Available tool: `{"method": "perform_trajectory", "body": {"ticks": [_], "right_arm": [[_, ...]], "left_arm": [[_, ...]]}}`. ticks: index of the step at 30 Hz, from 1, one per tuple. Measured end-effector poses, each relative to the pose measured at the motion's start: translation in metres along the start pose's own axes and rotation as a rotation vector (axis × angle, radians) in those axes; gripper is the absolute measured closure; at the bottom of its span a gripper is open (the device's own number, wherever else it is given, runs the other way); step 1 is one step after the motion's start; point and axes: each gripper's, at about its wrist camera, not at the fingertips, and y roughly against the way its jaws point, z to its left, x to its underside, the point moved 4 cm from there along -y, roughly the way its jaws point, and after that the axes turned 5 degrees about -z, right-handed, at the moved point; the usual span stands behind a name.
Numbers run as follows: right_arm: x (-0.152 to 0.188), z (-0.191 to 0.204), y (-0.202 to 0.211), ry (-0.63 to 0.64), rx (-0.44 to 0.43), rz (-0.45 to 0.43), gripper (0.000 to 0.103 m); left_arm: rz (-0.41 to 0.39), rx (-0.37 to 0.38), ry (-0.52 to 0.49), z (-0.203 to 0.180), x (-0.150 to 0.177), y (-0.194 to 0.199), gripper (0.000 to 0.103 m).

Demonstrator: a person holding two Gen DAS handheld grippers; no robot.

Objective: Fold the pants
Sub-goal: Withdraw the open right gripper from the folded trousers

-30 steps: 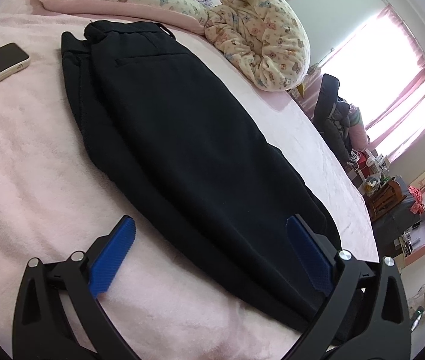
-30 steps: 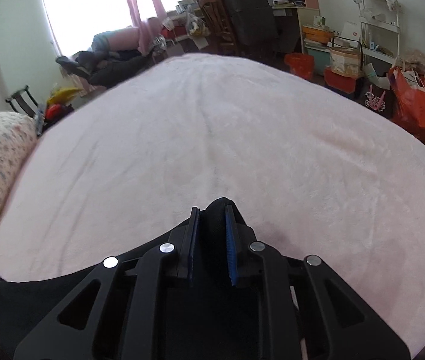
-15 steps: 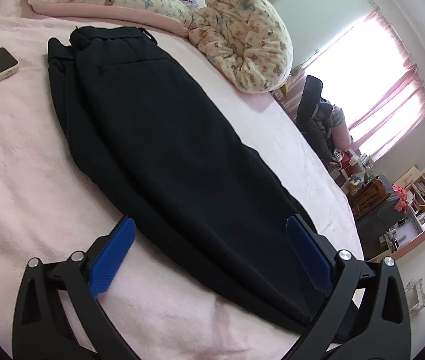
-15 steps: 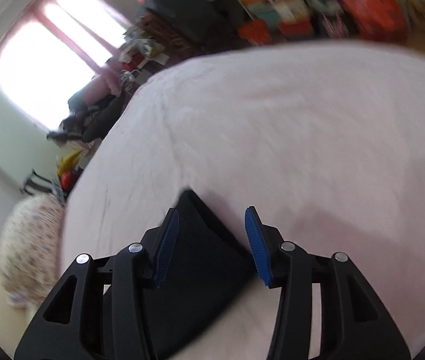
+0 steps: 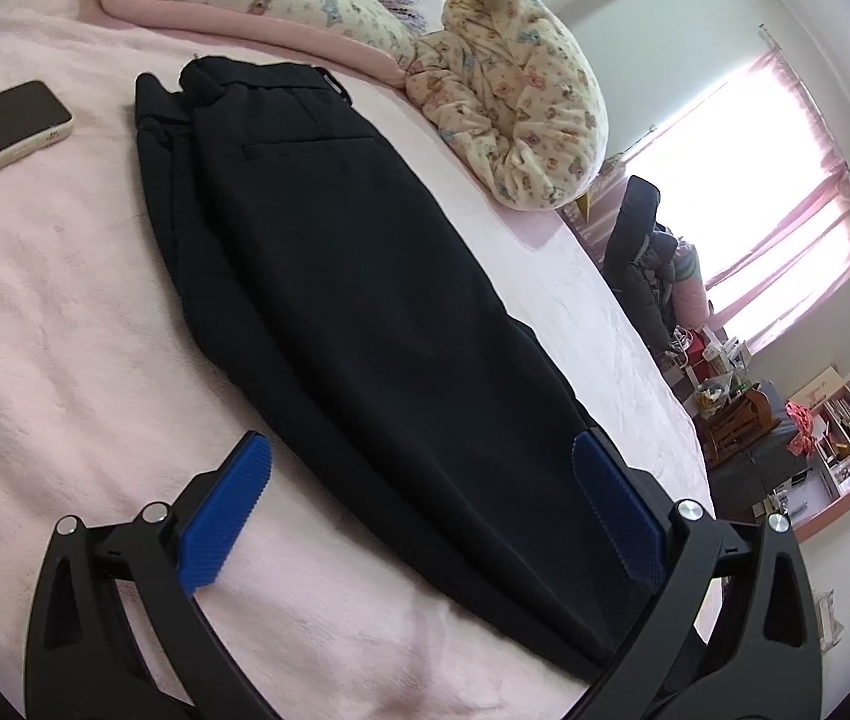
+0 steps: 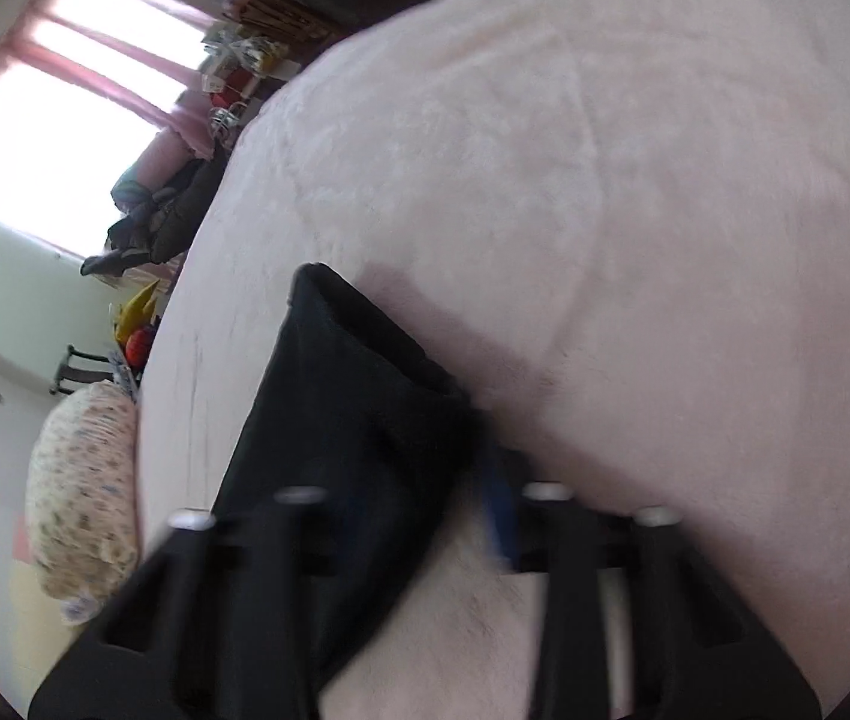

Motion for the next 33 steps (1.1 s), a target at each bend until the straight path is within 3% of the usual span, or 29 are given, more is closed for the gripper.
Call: {"method": "perform_trajectory", "body": {"ticks": [3,5,7,9,10,12,15,17,19,21,23,27,33], "right_arm": [[-0.007,0.024,0.023,0.054,-0.126,-0.098,0.087],[-0.009,0.038,0.034,0.12,-0.146,-0.161,0.087],[-0.005,0.033,0.022,0.136,-0.035,-0.144,0.087],[0.004,0.011,-0.005,0.099,0.105,-0.013,0.083],[0.008,0.003,-0.011,0.079,0.125,0.031,0.082],[0.009,-0.004,-0.001,0.05,0.071,0.02,0.076],[0.007,-0.001,0.026,0.066,0.1,-0.036,0.068],[0.005,0.008,0.052,0.098,0.058,-0.126,0.057],[0.014,0.024,0.077,0.151,-0.016,-0.216,0.046],[0.028,0.036,0.09,0.173,-0.118,-0.258,0.045],[0.043,0.051,0.094,0.182,-0.216,-0.253,0.045],[0.083,0.083,0.091,0.283,-0.36,-0.208,0.045],[0.113,0.108,0.079,0.456,-0.392,-0.159,0.045]], "left_arm": [[0.004,-0.004,0.009,0.002,0.0,-0.001,0.002],[0.004,-0.001,0.009,0.003,-0.001,-0.001,0.002],[0.003,0.003,0.006,0.002,-0.001,0.001,0.002],[0.004,0.01,0.004,0.002,-0.004,0.002,0.002],[0.007,0.013,0.002,0.002,-0.006,0.002,0.002],[0.025,0.038,-0.017,0.0,-0.016,0.002,0.002],[0.082,0.078,-0.057,0.0,-0.037,0.001,0.002],[0.121,0.133,-0.017,0.007,-0.047,-0.002,0.002],[0.235,0.274,0.133,0.018,-0.054,-0.015,0.003],[0.303,0.36,0.255,0.029,-0.056,-0.025,0.005],[0.318,0.322,0.299,0.043,-0.059,-0.031,0.012],[0.29,0.276,0.326,0.06,-0.066,-0.033,0.012],[0.277,0.203,0.327,0.063,-0.065,-0.043,0.012]]}}
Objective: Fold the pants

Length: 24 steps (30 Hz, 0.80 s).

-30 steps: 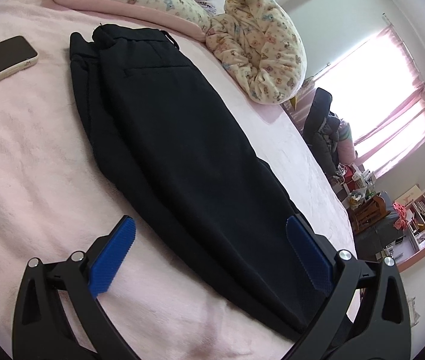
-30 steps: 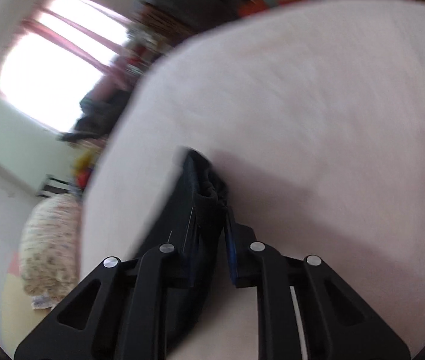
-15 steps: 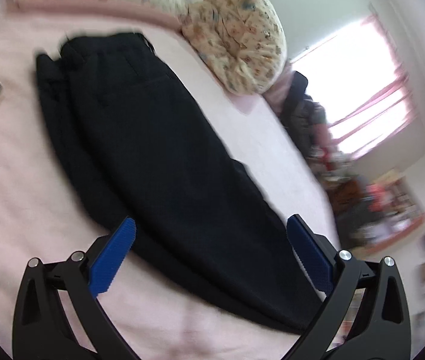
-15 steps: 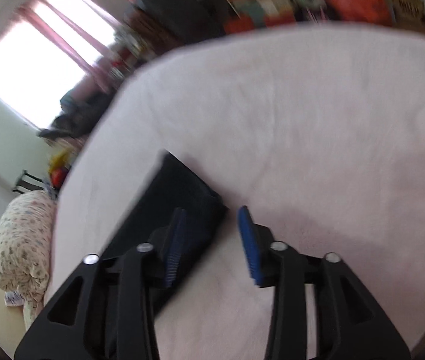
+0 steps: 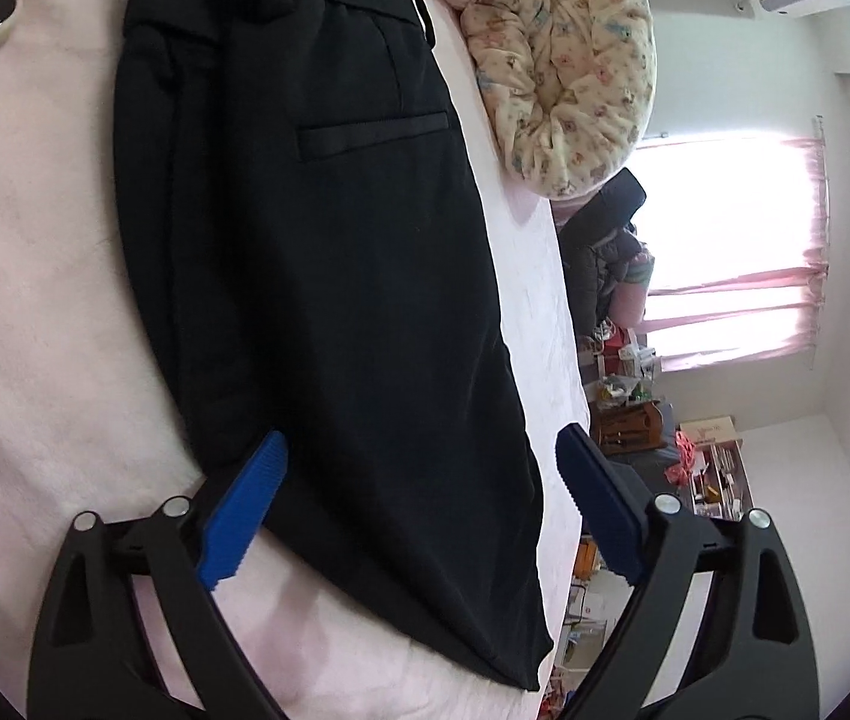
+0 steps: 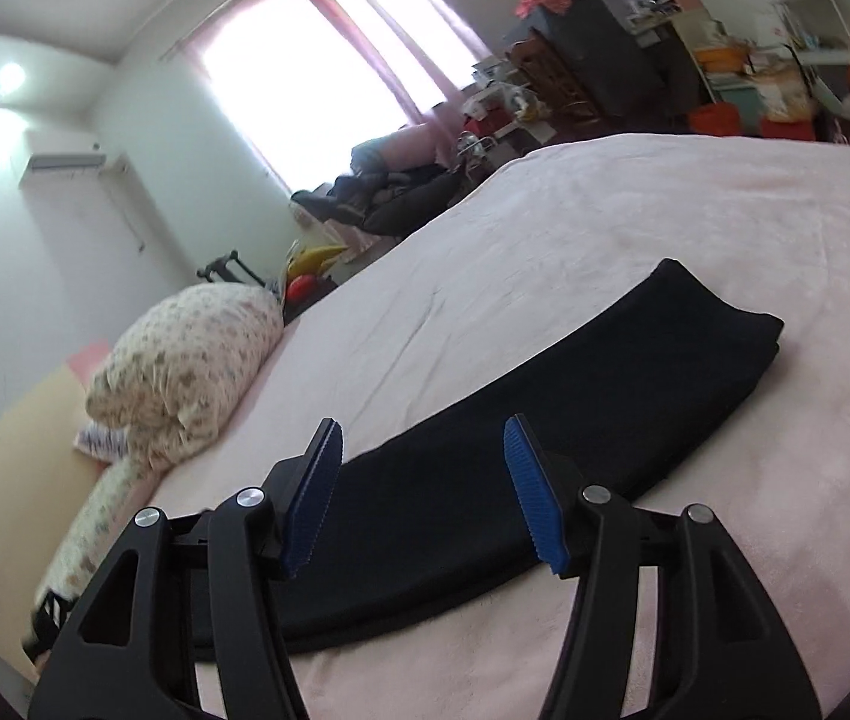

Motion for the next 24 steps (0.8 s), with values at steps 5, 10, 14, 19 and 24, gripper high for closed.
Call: {"method": "perform_trajectory", "body": {"ticks": [5,10,14,19,24], "right_arm": [[0.01,-0.009,0.002,-0.029,0.0,0.031,0.044],[0.025,0.0,-0.001,-0.006,0.003,0.086,0.044],[0.034,0.009,-0.005,0.046,-0.001,0.108,0.043],[0.039,0.018,-0.005,0.088,-0.006,0.111,0.042],[0.039,0.02,-0.005,0.088,-0.015,0.118,0.042]], "left_arm": [[-0.027,0.016,0.018,0.001,-0.015,-0.01,0.019],[-0.054,0.029,0.102,0.024,-0.026,-0.008,0.096],[-0.088,0.034,0.085,0.021,-0.023,0.0,0.098],[-0.192,0.033,-0.051,-0.008,-0.006,0.033,0.098],[-0.19,-0.063,-0.018,0.011,-0.001,0.033,0.098]]}}
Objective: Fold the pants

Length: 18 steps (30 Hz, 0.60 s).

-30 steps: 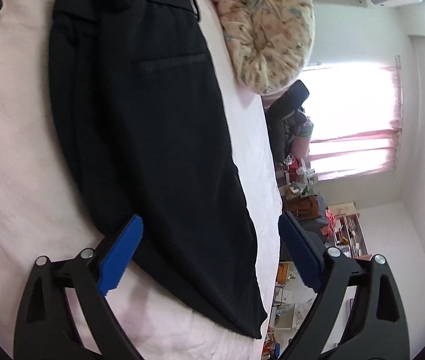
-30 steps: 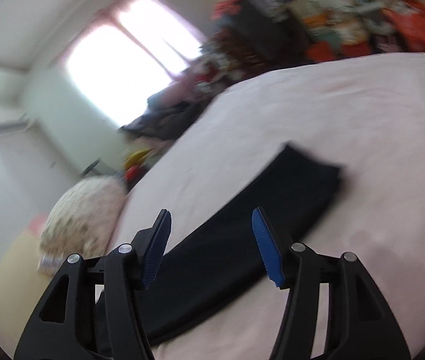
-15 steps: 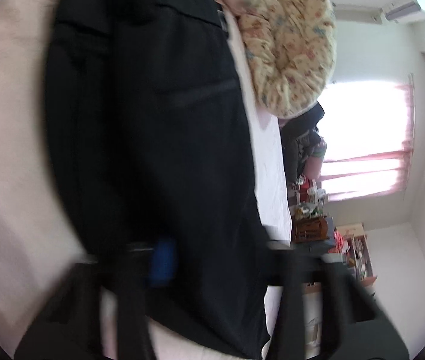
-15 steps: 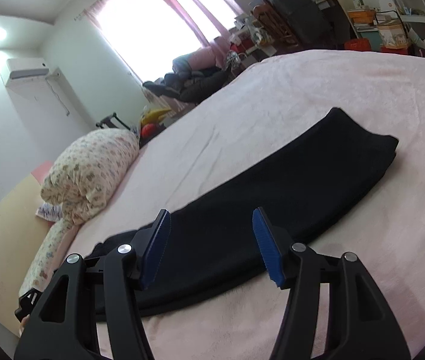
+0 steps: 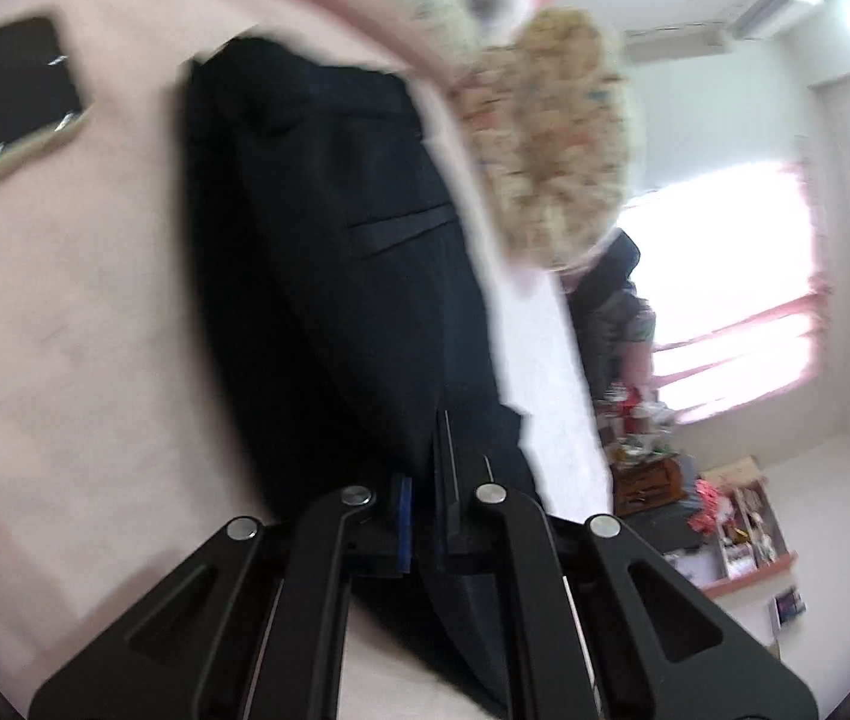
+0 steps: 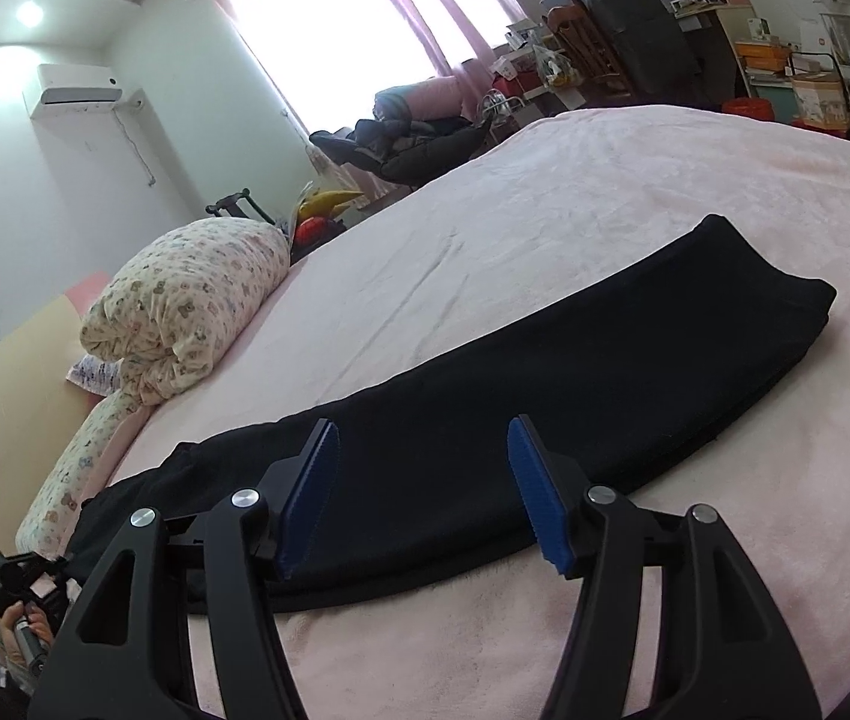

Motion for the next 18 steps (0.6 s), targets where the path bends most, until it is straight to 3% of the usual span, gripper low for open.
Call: {"method": "perform_trajectory", "body": {"ticks": [2,4,6,8,10,12,14,15,18], "right_arm": [[0.003,0.002,-0.002,0.002,-0.011,0.017,0.039],[0.005,0.007,-0.003,0.003,-0.041,0.046,0.034],[0.008,0.018,-0.003,0.008,-0.093,0.085,0.033],[0.014,0.039,-0.002,0.016,-0.192,0.136,0.033],[0.023,0.061,-0.006,0.023,-0.278,0.193,0.033],[0.037,0.091,-0.015,0.054,-0.34,0.264,0.033],[0.051,0.119,-0.031,0.059,-0.402,0.33,0.033],[0.057,0.133,-0.041,0.053,-0.43,0.361,0.033],[0.082,0.177,-0.071,0.093,-0.484,0.467,0.033]], "left_arm": [[0.035,-0.05,0.099,0.026,0.002,-0.012,0.096],[0.027,-0.033,0.142,0.031,0.003,-0.013,0.093],[0.0,-0.065,0.087,0.022,0.004,-0.006,0.088],[-0.064,-0.084,0.03,0.011,0.004,0.008,0.07],[-0.167,-0.111,-0.023,-0.001,0.005,0.029,0.037],[-0.298,-0.104,-0.092,-0.017,0.007,0.054,0.027],[-0.366,-0.055,-0.203,-0.044,0.013,0.063,0.016],[-0.361,-0.027,-0.251,-0.054,0.018,0.061,0.009],[-0.254,0.057,-0.36,-0.082,0.033,0.034,0.006]]}}
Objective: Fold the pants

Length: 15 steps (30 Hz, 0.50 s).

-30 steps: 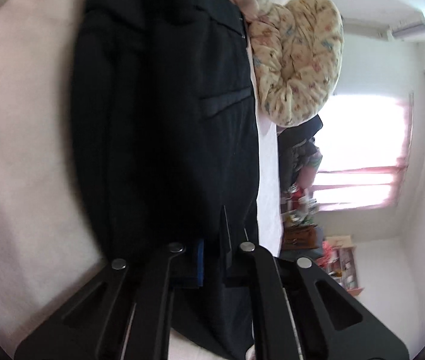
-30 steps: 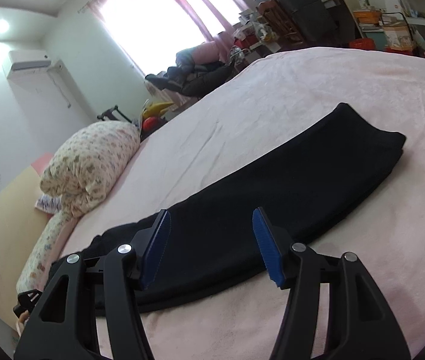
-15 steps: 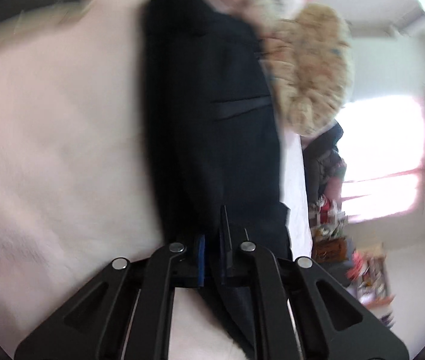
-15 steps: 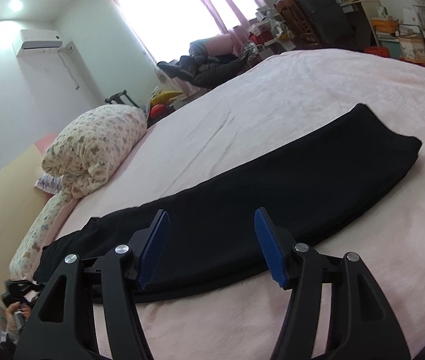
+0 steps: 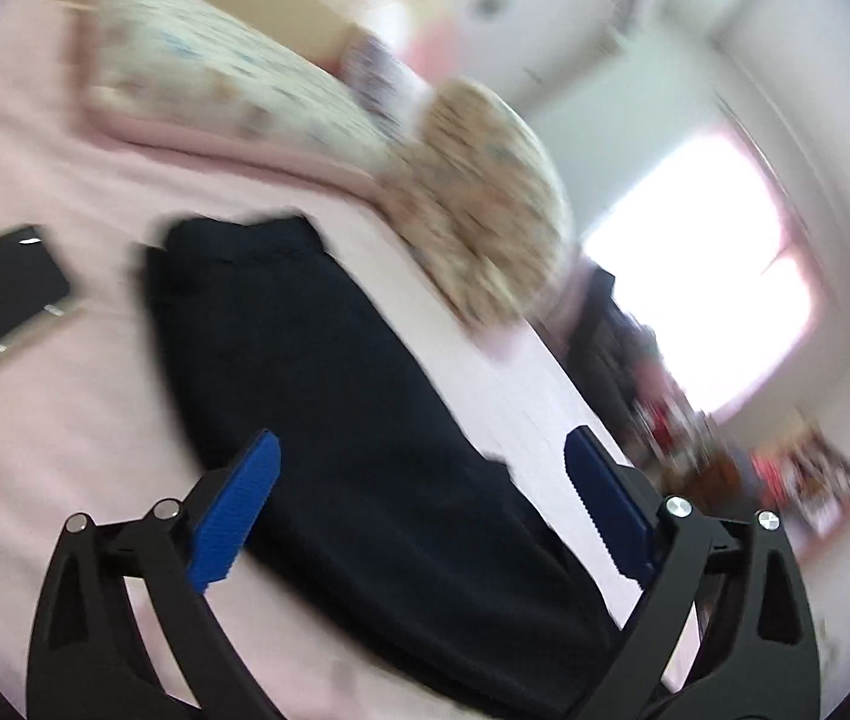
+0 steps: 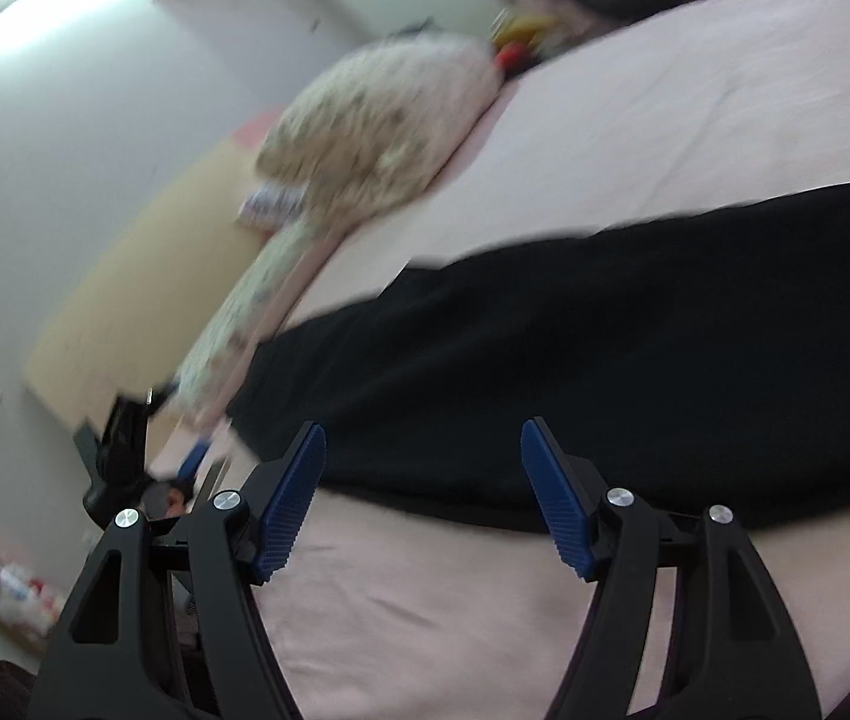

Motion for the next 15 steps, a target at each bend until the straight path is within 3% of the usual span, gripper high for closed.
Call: {"method": "perform_trajectory", "body": {"ticks": [3,5,7,9,11,13,15], "right_arm": [[0.011,0.021,-0.048,0.085,0.028,0.097,0.033],[0.025,0.02,-0.073,0.095,0.061,0.178,0.033],[0.038,0.013,-0.086,0.098,0.109,0.239,0.033],[0.031,0.023,-0.08,0.13,0.135,0.269,0.033],[0.009,0.036,-0.073,0.144,0.13,0.232,0.033],[-0.031,0.054,-0.071,0.214,0.145,0.139,0.033],[-0.062,0.064,-0.085,0.274,0.161,0.119,0.033]], "left_arm": [[0.1,0.024,-0.004,-0.004,0.011,-0.026,0.004],[0.144,-0.024,0.024,0.009,0.016,-0.04,0.004],[0.18,-0.14,0.081,0.035,0.021,-0.05,0.006],[0.186,-0.149,0.123,0.052,0.025,-0.051,0.014],[0.188,-0.166,0.073,0.046,0.026,-0.053,0.014],[0.187,-0.17,0.037,0.039,0.026,-0.059,0.007],[0.176,-0.16,0.03,0.04,0.026,-0.061,0.004]]}}
